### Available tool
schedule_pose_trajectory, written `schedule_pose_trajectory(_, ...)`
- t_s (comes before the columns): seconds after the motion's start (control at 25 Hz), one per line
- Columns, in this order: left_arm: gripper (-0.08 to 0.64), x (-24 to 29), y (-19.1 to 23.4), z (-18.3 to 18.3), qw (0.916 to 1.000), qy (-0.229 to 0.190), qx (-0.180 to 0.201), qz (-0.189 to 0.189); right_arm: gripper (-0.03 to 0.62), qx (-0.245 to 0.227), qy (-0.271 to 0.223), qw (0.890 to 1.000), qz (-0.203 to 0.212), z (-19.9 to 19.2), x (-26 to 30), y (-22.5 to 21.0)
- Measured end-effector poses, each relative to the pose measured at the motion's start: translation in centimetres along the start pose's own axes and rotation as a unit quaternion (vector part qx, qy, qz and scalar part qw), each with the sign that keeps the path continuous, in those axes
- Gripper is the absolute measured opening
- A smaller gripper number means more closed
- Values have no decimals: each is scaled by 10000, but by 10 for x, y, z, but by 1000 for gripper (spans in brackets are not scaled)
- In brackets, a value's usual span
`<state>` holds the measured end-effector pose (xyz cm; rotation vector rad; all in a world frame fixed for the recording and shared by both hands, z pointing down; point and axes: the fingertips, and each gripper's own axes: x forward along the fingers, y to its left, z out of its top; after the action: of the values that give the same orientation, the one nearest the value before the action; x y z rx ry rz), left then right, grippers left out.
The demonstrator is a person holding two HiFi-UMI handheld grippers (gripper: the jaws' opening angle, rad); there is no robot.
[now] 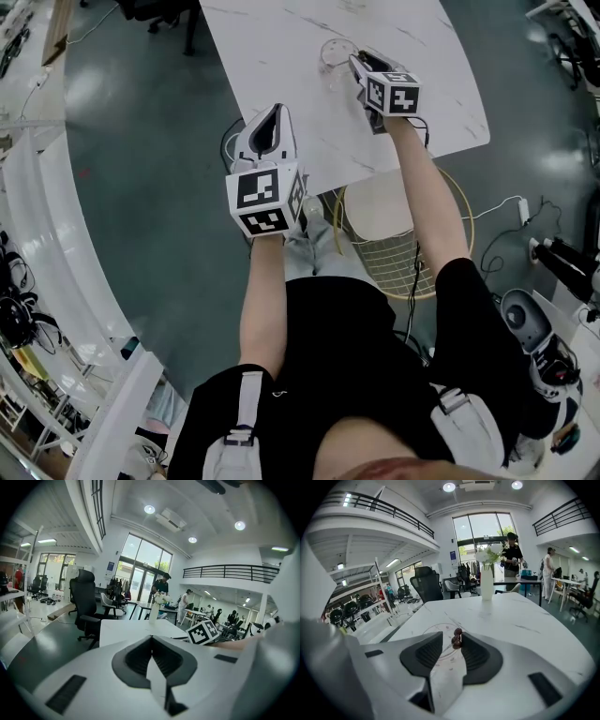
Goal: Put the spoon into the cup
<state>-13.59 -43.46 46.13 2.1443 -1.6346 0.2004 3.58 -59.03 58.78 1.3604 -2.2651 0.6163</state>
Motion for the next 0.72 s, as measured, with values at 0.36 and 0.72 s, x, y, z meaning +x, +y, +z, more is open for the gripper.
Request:
schedule_pose_trajectory(0.36,12,-22,1,14,9998,-183,77,1,187,-163,-77,9998,-34,4,-19,3)
schedule_pose_trajectory(0.72,12,-46,-12,44,9980,-593,192,-138,138,116,-1785,9838,-95,94,-118,28)
